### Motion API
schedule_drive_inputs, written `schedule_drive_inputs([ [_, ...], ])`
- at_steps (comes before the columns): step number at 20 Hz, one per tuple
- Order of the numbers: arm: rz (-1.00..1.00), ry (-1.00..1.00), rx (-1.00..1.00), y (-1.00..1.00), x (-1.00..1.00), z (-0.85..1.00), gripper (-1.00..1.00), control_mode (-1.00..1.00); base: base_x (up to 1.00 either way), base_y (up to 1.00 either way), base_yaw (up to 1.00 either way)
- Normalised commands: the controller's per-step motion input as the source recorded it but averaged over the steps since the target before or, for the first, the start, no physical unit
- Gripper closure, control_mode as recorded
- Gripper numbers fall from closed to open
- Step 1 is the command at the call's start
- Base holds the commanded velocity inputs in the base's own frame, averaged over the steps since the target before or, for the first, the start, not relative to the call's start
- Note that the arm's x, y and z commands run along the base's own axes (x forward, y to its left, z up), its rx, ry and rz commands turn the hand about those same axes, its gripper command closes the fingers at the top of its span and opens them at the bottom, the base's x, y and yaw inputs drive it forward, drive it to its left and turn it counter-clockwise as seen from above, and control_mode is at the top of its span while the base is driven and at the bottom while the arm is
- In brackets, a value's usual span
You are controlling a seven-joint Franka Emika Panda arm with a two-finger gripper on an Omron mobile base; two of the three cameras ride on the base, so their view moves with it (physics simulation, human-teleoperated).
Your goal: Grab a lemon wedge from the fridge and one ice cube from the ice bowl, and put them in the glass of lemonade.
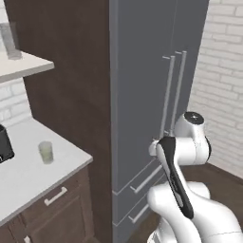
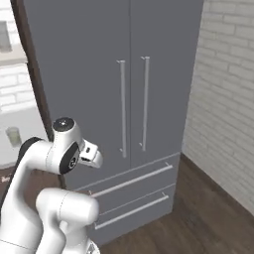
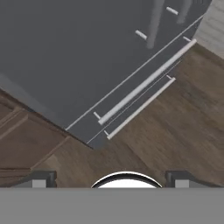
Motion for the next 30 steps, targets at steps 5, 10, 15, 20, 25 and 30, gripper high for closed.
schedule_drive_inputs([
  [5, 0.0, 0.0, 0.0, 0.0, 0.0, 0.0, -1.0, 1.0, 0.37, -1.0, 0.3],
  [10, 0.0, 0.0, 0.0, 0.0, 0.0, 0.0, -1.0, 1.0, 0.02, -0.57, 0.74],
  [15, 0.0, 0.0, 0.0, 0.0, 0.0, 0.0, -1.0, 1.0, 0.0, -0.66, 0.81],
  [20, 0.0, 0.0, 0.0, 0.0, 0.0, 0.0, -1.0, 1.0, 0.03, -0.91, 0.39],
  [25, 0.0, 0.0, 0.0, 0.0, 0.0, 0.0, -1.0, 1.0, 0.01, -0.23, -0.03],
  [30, 0.0, 0.0, 0.0, 0.0, 0.0, 0.0, -1.0, 1.0, -0.24, 0.01, -0.16],
])
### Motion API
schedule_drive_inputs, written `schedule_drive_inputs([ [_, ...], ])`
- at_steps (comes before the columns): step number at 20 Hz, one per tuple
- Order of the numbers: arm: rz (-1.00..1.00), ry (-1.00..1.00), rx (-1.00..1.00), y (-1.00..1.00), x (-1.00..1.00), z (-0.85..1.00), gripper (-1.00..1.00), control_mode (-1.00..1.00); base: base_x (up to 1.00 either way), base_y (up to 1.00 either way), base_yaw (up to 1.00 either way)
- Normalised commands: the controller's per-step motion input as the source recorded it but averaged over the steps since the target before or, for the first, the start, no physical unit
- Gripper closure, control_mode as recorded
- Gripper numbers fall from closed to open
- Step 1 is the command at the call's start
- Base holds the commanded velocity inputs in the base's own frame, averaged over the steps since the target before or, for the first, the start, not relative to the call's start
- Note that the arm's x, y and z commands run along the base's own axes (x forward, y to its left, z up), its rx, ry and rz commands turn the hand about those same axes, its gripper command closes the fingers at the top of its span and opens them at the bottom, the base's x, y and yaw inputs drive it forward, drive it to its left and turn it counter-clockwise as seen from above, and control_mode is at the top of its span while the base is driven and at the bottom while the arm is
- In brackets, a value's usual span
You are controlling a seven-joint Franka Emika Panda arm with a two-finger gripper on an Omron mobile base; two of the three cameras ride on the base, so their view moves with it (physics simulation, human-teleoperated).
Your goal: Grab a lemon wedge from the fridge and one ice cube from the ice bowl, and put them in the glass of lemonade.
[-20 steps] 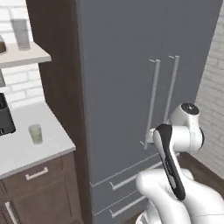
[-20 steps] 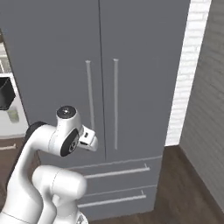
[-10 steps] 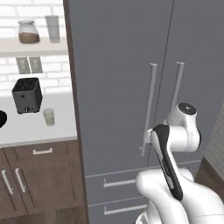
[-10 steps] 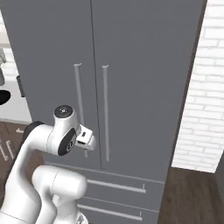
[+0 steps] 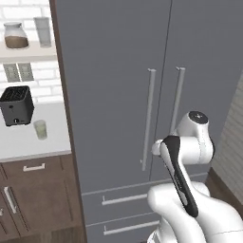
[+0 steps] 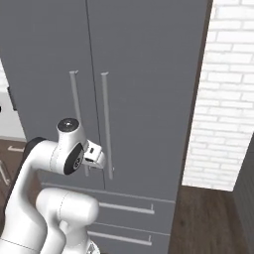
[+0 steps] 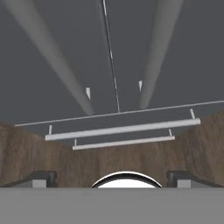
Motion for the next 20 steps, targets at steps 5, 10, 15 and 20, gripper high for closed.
schedule_drive_inputs([
  [5, 0.0, 0.0, 0.0, 0.0, 0.0, 0.0, -1.0, 1.0, -0.49, 0.0, -0.04],
  [10, 0.0, 0.0, 0.0, 0.0, 0.0, 0.0, -1.0, 1.0, -0.52, 0.0, 0.0],
  [15, 0.0, 0.0, 0.0, 0.0, 0.0, 0.0, -1.0, 1.0, -0.28, 0.0, 0.0],
  [20, 0.0, 0.0, 0.0, 0.0, 0.0, 0.0, -1.0, 1.0, -0.5, 0.0, 0.0],
])
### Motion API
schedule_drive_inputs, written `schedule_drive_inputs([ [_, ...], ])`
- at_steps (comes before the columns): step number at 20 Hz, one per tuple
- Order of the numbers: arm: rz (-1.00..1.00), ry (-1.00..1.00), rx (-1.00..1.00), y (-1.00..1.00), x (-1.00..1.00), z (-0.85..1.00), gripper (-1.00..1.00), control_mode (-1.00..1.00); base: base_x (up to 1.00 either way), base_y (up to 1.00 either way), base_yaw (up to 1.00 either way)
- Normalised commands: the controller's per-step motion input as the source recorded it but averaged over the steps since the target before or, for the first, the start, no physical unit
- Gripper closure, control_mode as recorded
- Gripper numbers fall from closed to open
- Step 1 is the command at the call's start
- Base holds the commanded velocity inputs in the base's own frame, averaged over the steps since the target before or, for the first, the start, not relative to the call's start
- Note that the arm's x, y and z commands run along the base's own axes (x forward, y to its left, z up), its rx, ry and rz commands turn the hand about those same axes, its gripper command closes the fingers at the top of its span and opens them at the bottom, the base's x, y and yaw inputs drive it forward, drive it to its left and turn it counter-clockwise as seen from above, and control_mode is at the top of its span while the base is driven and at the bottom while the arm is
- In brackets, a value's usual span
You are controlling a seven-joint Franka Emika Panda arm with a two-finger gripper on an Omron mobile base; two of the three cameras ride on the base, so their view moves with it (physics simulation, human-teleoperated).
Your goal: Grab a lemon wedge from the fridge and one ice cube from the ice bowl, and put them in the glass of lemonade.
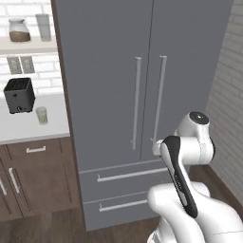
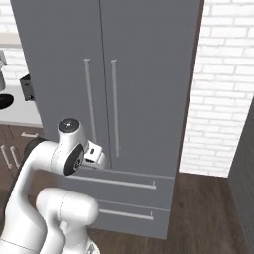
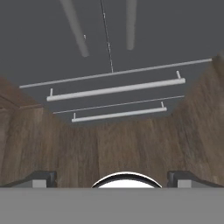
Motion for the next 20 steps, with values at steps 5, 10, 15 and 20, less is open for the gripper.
schedule_drive_inputs([
  [5, 0.0, 0.0, 0.0, 0.0, 0.0, 0.0, -1.0, 1.0, -0.31, 0.0, 0.0],
  [10, 0.0, 0.0, 0.0, 0.0, 0.0, 0.0, -1.0, 1.0, -0.02, -0.05, 0.0],
  [15, 0.0, 0.0, 0.0, 0.0, 0.0, 0.0, -1.0, 1.0, 0.0, 0.0, 0.0],
  [20, 0.0, -0.02, 0.0, 0.0, 0.0, 0.0, -1.0, -1.0, 0.0, 0.0, 0.0],
])
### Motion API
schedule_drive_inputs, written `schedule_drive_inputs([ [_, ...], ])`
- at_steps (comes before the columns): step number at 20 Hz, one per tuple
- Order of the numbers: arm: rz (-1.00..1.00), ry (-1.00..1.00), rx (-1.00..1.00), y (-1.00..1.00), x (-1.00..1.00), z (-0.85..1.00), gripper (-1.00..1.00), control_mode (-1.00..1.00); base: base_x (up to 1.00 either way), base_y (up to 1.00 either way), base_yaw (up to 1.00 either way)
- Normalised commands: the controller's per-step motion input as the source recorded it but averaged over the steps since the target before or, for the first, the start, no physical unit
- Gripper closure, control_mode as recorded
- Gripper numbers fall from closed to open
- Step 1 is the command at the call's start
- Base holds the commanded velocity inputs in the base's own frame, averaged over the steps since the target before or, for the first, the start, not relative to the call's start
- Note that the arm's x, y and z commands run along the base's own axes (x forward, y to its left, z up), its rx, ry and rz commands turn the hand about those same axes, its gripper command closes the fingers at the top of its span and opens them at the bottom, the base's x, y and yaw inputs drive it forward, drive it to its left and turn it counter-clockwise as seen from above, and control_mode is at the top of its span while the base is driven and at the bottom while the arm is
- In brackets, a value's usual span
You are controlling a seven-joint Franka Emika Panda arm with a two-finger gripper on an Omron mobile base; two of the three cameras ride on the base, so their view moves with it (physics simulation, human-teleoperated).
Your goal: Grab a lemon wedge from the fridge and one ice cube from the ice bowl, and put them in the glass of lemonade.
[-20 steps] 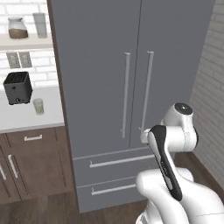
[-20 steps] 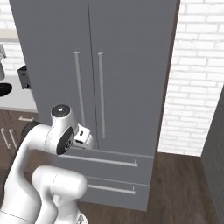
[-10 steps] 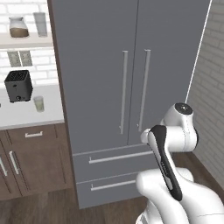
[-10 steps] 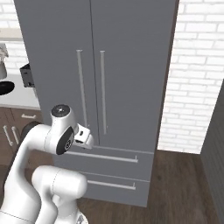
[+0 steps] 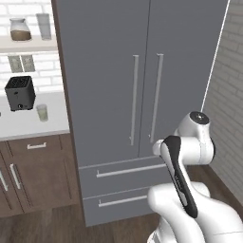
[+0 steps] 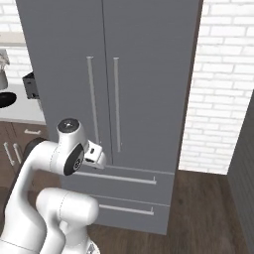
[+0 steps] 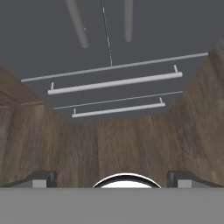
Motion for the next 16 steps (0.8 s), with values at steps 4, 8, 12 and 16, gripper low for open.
schedule_drive_inputs([
  [4, 0.0, -0.14, 0.0, 0.0, -0.03, 0.01, -1.0, -1.0, 0.0, 0.0, 0.0],
  [8, 0.01, -0.23, 0.05, 0.03, -0.01, 0.22, -1.0, -1.0, 0.0, 0.0, 0.0],
  [12, 0.04, -0.06, -0.04, 0.13, 0.29, 0.79, -1.0, -1.0, 0.0, 0.0, 0.0],
  [16, 0.07, 0.01, -0.15, 0.02, 0.88, 1.0, -1.0, -1.0, 0.0, 0.0, 0.0],
])
